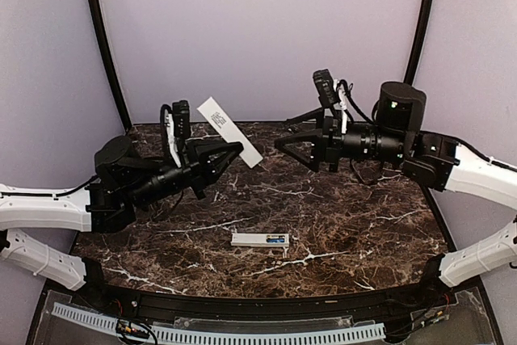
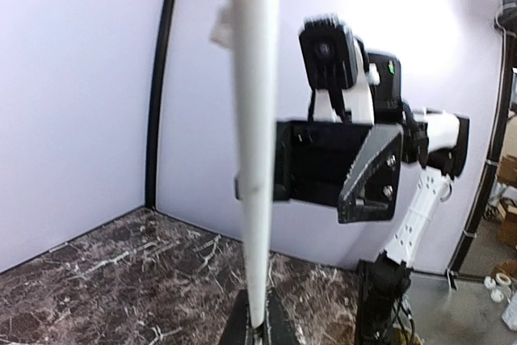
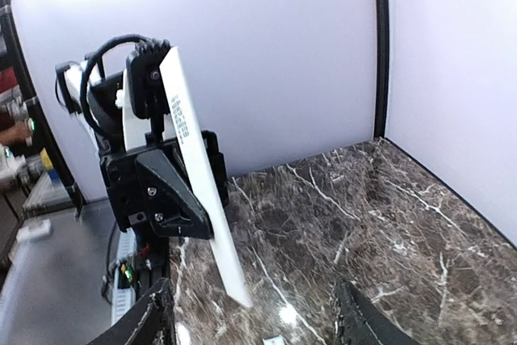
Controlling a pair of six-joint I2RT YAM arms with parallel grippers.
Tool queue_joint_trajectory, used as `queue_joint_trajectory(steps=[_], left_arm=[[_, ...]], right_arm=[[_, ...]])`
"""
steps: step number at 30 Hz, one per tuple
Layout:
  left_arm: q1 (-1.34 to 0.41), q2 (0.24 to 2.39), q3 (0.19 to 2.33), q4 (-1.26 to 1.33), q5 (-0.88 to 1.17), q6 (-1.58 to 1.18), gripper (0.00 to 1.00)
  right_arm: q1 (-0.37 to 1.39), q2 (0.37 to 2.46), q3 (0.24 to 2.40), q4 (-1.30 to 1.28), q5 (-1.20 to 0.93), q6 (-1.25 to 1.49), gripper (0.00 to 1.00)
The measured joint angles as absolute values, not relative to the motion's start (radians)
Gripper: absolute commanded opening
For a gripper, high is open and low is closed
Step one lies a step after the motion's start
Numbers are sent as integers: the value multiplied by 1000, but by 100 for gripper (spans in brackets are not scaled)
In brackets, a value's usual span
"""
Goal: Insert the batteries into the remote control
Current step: Pass from the right arm to the left, then pass from the left arm to the right
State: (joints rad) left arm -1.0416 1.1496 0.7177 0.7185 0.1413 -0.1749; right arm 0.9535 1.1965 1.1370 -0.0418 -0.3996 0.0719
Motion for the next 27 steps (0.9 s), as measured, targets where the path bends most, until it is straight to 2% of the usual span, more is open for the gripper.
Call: queue_joint_trajectory(steps=[6,14,16,18,24,27], left_arm=[[-1041,1123,692,939,-8,-277,0],[-1041,1164,681,1119,-53,-402,0],[-1041,1171,680,1137,-52,-418,0],[-1040,1174,680,1149,-49,-432,0],[-1041,1176,680,1185,-35,-451,0],[-1040,1176,680,1188,-24,-453,0]], right_arm=[[958,1221,949,414,-373,361,57],[1002,1379,989,663,-400,525,56],[1014,1398,1011,692,-410,540,50],[1020,1420,1042,731,-427,565,36],[1021,1488,1099,805,-461,612,32],[1023,1510,1111,820,-479,626,23]])
